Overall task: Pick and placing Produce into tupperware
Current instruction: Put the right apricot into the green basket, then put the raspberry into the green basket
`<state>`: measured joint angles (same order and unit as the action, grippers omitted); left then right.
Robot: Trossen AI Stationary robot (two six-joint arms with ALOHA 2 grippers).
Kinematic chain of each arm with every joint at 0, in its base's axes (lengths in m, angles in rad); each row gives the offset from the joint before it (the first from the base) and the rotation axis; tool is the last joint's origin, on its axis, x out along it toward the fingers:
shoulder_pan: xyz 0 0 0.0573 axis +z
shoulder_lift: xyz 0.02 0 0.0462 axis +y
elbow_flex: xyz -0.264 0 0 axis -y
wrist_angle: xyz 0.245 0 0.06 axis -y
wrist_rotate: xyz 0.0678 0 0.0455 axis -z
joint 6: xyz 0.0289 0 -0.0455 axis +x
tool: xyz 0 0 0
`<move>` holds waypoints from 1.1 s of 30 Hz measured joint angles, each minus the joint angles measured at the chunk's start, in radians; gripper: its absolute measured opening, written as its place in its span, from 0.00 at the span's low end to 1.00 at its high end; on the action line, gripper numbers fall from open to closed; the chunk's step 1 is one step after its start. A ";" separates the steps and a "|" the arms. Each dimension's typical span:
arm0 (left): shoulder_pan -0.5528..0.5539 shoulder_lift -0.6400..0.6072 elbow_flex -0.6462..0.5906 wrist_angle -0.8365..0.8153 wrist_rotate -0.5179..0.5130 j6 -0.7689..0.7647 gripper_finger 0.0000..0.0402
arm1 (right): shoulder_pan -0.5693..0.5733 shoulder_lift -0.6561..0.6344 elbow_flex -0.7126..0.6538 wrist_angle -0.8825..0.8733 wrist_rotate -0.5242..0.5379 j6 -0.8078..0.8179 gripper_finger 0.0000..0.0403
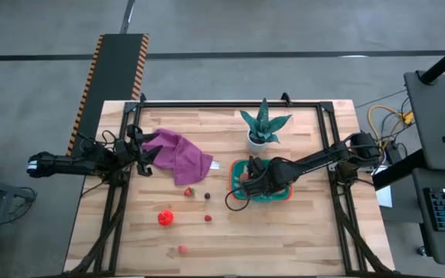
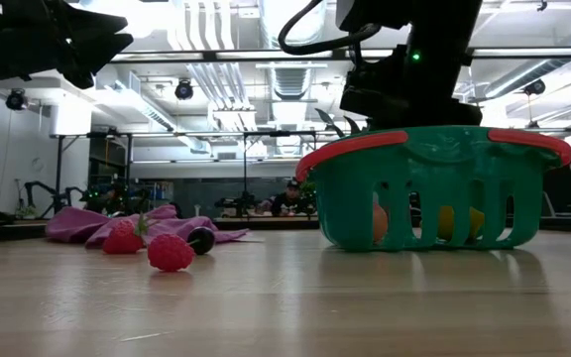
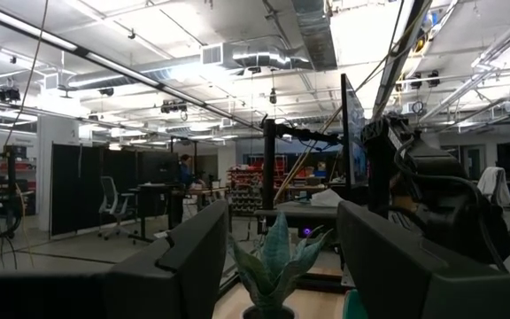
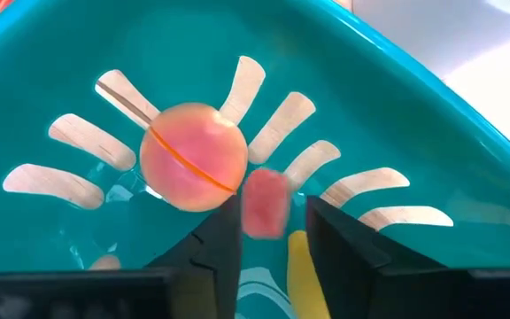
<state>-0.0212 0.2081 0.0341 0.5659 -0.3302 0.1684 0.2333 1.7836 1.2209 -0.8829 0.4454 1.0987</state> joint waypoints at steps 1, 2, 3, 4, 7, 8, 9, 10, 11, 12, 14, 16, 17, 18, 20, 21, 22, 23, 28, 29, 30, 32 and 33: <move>0.000 0.000 0.000 0.000 0.000 0.000 0.49 | 0.000 0.000 0.000 0.000 0.000 0.000 0.32; 0.000 0.000 0.000 0.000 0.000 0.000 0.49 | 0.001 0.000 0.000 0.000 0.000 0.000 0.34; 0.000 0.000 0.000 0.000 0.000 0.000 0.49 | 0.002 0.000 0.000 0.000 0.000 0.000 0.37; 0.000 0.000 0.000 0.000 0.000 0.000 0.49 | 0.002 -0.001 0.000 0.000 0.000 0.000 0.39; 0.000 0.000 0.000 0.000 0.000 0.000 0.49 | 0.002 -0.015 0.000 -0.002 0.000 -0.006 0.46; 0.000 0.000 0.000 0.000 0.000 0.000 0.49 | 0.002 -0.027 0.002 -0.003 0.001 -0.012 0.48; 0.000 0.000 0.000 0.000 0.000 0.000 0.49 | 0.005 -0.039 0.008 -0.003 0.006 -0.022 0.50; 0.000 0.001 0.000 0.000 0.000 0.000 0.49 | 0.009 -0.051 0.019 -0.002 0.023 -0.035 0.52; 0.000 0.000 0.000 -0.001 0.000 0.000 0.49 | 0.017 -0.069 0.030 0.002 0.044 -0.052 0.53; 0.000 0.000 0.000 -0.001 0.000 0.000 0.49 | 0.028 -0.087 0.043 0.003 0.065 -0.074 0.55; 0.000 0.001 0.000 -0.001 0.000 0.000 0.49 | 0.057 -0.128 0.072 0.040 0.111 -0.148 0.57; 0.000 -0.001 0.000 -0.005 0.000 0.001 0.49 | 0.094 -0.171 0.091 0.140 0.133 -0.257 0.59; 0.000 -0.001 0.000 -0.003 0.000 0.001 0.49 | 0.114 -0.192 0.094 0.205 0.128 -0.329 0.60; 0.000 0.000 0.000 -0.004 0.000 0.001 0.49 | 0.135 -0.207 0.097 0.284 0.114 -0.404 0.60; 0.000 -0.001 0.000 -0.007 0.000 0.001 0.49 | 0.184 -0.234 0.093 0.447 0.066 -0.555 0.62; 0.000 -0.001 0.000 -0.005 0.000 0.001 0.49 | 0.209 -0.242 0.093 0.516 0.037 -0.632 0.62; 0.000 0.000 0.000 -0.004 0.000 0.001 0.49 | 0.233 -0.247 0.093 0.583 0.009 -0.701 0.62; 0.000 -0.001 0.000 -0.006 0.000 0.001 0.49 | 0.258 -0.251 0.093 0.638 -0.014 -0.764 0.62; 0.000 0.000 0.000 -0.006 0.000 0.000 0.49 | 0.353 -0.247 0.093 0.762 -0.029 -0.917 0.61; 0.000 0.000 0.000 -0.006 0.000 0.000 0.49 | 0.364 -0.245 0.092 0.763 -0.029 -0.924 0.61; 0.000 0.000 0.000 -0.006 0.000 0.001 0.49 | 0.374 -0.242 0.092 0.761 -0.028 -0.924 0.60; 0.000 0.000 0.000 -0.006 0.000 0.000 0.49 | 0.384 -0.229 0.092 0.760 -0.027 -0.923 0.60; 0.000 0.000 0.000 -0.006 0.000 0.000 0.49 | 0.386 -0.227 0.091 0.755 -0.027 -0.923 0.60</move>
<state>-0.0216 0.2077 0.0341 0.5596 -0.3302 0.1688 0.6192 1.5561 1.3119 -0.1284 0.4187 0.1757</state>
